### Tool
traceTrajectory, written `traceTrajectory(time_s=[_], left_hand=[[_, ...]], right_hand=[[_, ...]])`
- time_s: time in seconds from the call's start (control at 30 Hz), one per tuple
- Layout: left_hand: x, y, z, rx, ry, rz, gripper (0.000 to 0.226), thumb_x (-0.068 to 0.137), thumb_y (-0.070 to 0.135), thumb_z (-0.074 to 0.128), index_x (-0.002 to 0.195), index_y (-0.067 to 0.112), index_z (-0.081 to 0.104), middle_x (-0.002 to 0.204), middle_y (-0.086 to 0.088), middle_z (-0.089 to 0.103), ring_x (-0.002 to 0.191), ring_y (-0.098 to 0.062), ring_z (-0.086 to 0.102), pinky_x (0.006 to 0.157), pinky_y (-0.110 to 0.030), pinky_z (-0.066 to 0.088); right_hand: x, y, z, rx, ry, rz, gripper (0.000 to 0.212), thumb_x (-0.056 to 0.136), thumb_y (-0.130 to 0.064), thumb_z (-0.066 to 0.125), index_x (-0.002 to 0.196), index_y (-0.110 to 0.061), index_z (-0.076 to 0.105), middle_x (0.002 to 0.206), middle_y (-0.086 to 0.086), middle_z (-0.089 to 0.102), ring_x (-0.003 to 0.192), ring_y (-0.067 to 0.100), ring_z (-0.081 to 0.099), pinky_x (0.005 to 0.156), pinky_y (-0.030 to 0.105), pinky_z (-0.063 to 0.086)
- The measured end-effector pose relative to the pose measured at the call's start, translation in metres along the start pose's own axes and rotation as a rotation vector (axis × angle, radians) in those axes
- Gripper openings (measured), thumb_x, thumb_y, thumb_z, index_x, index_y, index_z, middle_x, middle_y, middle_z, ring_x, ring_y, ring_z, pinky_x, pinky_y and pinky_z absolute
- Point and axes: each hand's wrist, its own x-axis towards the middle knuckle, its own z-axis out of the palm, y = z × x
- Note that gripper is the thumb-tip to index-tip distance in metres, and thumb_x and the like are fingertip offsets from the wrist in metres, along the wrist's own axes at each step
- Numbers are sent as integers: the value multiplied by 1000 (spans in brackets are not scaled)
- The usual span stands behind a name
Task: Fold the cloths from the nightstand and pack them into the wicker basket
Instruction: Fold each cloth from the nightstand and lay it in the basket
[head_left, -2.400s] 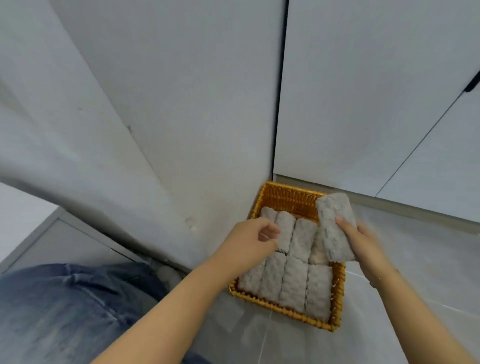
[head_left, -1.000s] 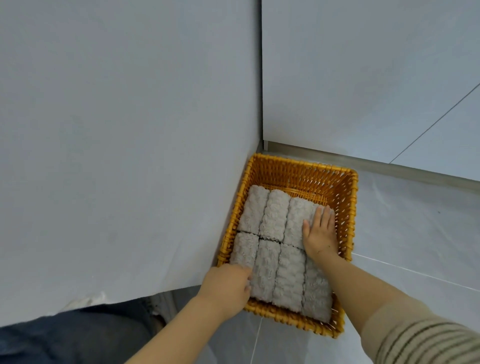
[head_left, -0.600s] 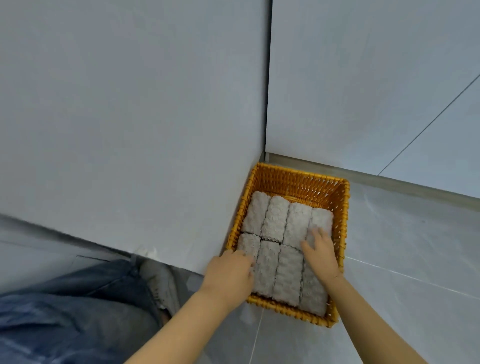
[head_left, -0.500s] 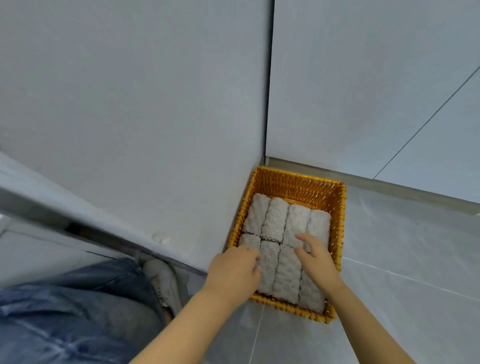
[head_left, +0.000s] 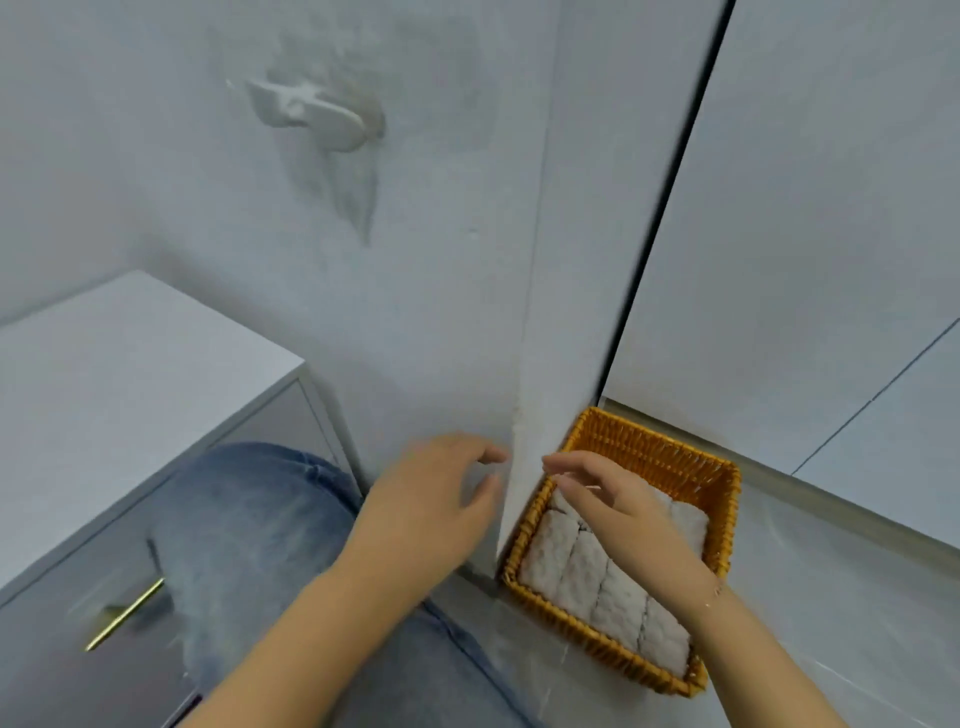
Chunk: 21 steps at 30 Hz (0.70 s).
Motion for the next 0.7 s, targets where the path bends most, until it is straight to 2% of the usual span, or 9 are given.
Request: traceTrajectory(time_s=[0.1,0.17,0.33,0.4,0.6,0.7], left_hand=[[-23,-15,-38,-19,151,-22,25,98,31,50,122,33,58,120,23,54,116,4,42,95,-12,30],[-37,-30,-61,-26,242,-34,25,97,29,53,120,33,60,114,25,52,114,6,41,98,-15,32],[-62,-84,-102,-21,403,-111,22,96,27,53,116,34,60,119,22,54,114,1,45,97,-14,32],[-70,-108,-117,-64,474,-178,22,96,25,54,115,33,60,118,21,56,114,2,47,94,-9,32],[-77,-180,-142,-270,667,-460,22,95,21,58,110,37,61,117,21,59,109,2,54,93,-10,39],[-65,-205,-151,-379,761,-573,21,96,24,57,114,34,61,121,16,59,108,-3,55,96,-17,43]], right_hand=[[5,-40,24,-36,-51,-136,23,99,-21,52,117,-29,64,112,-19,64,105,-6,57,87,10,44],[15,-66,43,-72,-110,-221,24,99,-18,53,118,-26,65,113,-17,64,106,-6,56,89,8,43],[54,-123,102,-115,-276,-386,25,99,-14,52,119,-22,66,114,-13,64,106,-3,57,91,9,43],[73,-143,133,-106,-340,-425,25,99,-13,52,118,-22,66,114,-15,63,107,-4,57,91,8,43],[126,-178,225,-17,-454,-469,25,99,-15,52,118,-25,65,118,-19,62,110,-3,56,91,9,43],[153,-188,265,19,-487,-469,26,98,-15,54,119,-28,63,119,-22,60,108,-8,55,87,3,41]])
